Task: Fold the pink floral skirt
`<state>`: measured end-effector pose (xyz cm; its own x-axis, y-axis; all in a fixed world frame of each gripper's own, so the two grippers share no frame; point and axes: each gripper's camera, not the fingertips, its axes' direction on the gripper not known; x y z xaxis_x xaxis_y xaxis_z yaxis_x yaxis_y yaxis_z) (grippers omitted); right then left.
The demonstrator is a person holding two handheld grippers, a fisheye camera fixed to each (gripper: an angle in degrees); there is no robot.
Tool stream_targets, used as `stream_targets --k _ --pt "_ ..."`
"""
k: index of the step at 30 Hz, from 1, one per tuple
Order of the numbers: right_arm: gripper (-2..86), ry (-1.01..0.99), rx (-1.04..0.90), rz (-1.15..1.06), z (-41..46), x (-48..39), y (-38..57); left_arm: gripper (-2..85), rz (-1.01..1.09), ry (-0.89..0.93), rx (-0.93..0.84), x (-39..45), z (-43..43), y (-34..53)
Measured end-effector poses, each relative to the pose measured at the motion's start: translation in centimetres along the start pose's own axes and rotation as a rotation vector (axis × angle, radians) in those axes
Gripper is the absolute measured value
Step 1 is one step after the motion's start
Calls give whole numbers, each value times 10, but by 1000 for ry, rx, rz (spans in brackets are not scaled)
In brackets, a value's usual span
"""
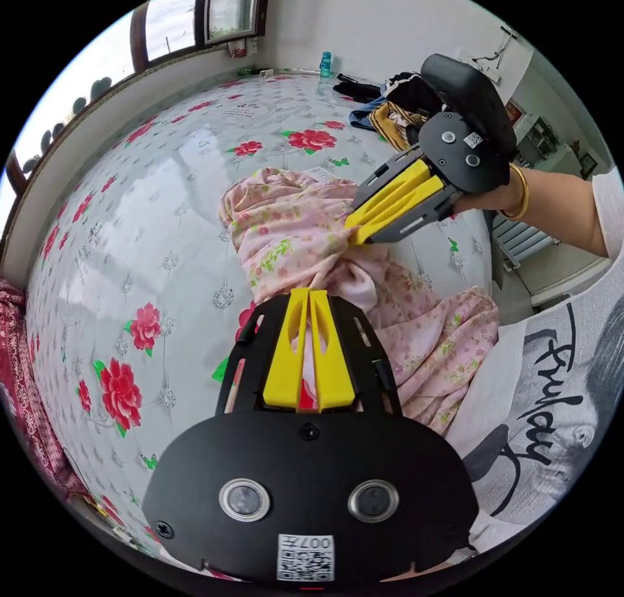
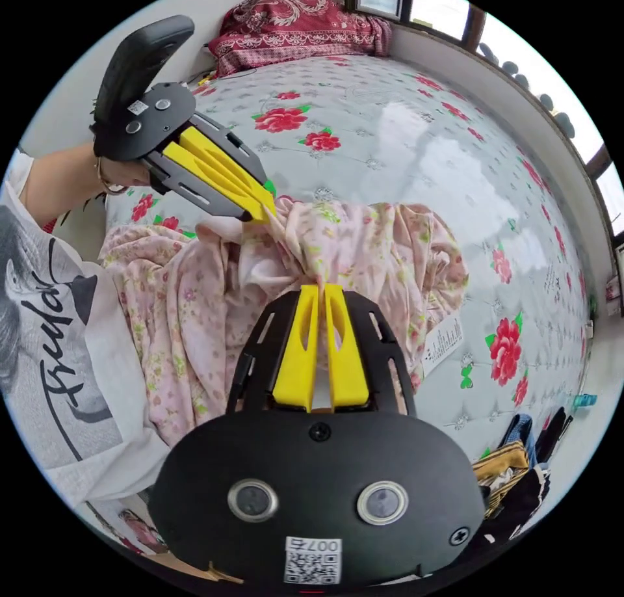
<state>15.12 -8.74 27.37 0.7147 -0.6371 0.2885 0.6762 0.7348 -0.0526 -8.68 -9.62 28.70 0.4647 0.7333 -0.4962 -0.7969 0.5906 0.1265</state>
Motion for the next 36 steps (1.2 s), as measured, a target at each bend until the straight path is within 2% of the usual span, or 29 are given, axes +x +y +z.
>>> stream_targets --k 7,11,16,21,23,26,28,31,34,36 --pt "0 -46 219 77 -74 46 -5 -10 -307 -11 196 -35 -98 76" --pt "-1 -63 260 85 -72 37 -26 -10 -483 -61 236 -48 -131 117" --pt "11 -176 250 6 -38 -16 -66 -10 -713 -313 50 -49 -136 171" --pt "54 -264 204 -88 -27 -51 -66 -8 -879 -388 -33 -39 -133 219" --pt "69 -260 195 -59 -28 -44 -51 -6 -898 -423 -42 -37 -135 226" --pt "86 -160 172 21 -33 -20 -14 12 -896 -349 13 -42 -137 231" --pt "94 -42 102 4 -29 -11 6 52 -814 -241 29 -50 -124 215" --pt "94 20 22 -73 -20 -14 11 93 -673 -113 48 -55 -98 176" --pt "88 39 -17 -82 -5 -13 5 99 -548 -4 73 -52 -67 137" --pt "78 54 -38 -96 7 -15 -2 114 -463 24 8 -46 -43 114"
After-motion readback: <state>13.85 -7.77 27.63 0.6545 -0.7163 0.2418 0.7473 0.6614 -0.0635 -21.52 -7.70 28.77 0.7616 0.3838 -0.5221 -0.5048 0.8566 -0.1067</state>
